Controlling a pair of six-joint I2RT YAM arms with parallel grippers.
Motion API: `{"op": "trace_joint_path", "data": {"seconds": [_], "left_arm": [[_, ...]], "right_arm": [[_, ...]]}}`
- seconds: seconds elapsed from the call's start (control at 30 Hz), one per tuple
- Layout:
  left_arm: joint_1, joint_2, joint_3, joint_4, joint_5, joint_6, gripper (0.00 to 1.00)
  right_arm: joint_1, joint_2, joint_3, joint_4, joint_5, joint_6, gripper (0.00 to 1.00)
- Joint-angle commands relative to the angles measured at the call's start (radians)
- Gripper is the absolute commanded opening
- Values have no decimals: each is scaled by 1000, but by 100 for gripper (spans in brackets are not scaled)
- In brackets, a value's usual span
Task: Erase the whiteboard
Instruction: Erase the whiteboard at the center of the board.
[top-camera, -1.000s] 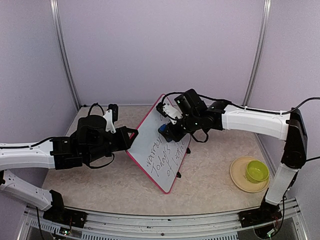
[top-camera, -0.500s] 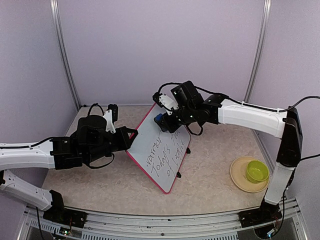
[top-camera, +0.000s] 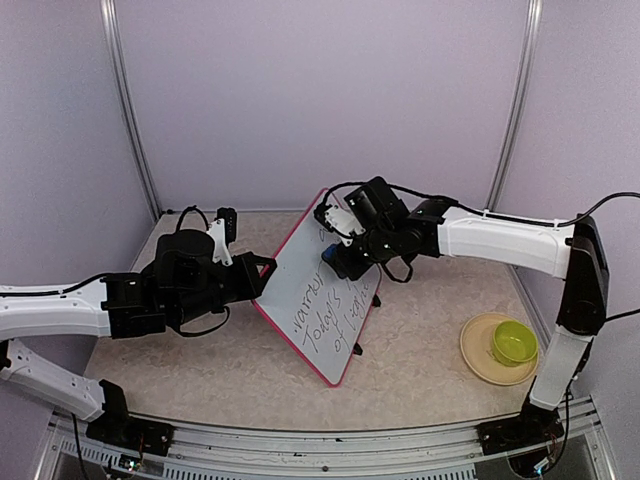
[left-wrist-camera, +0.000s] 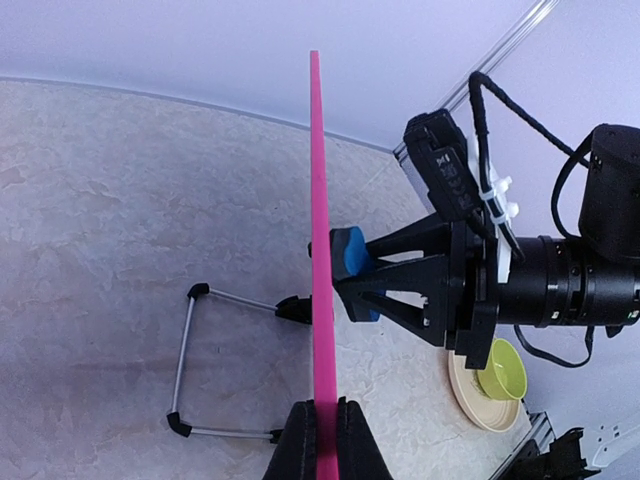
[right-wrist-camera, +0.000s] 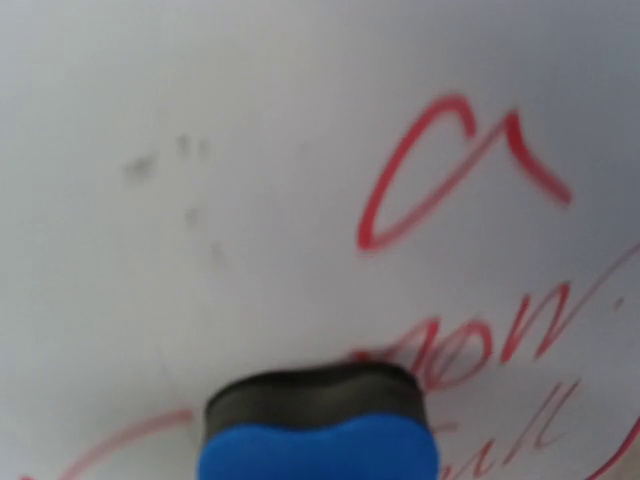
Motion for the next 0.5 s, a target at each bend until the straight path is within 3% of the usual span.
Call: {"op": "trace_joint_path", "data": {"seconds": [0.0,0.23,0.47], "left_arm": [[-31,9,13,0,119,29,0],[-31,-2,1,-1,112,25,0],[-32,-9,-5,-1,110,27,0]], "right_arm": [[5,60,126,7,-18,-19,0],[13,105,235,-24,-48,-25,0],[26,48,69,27,-42,-11,0]]}}
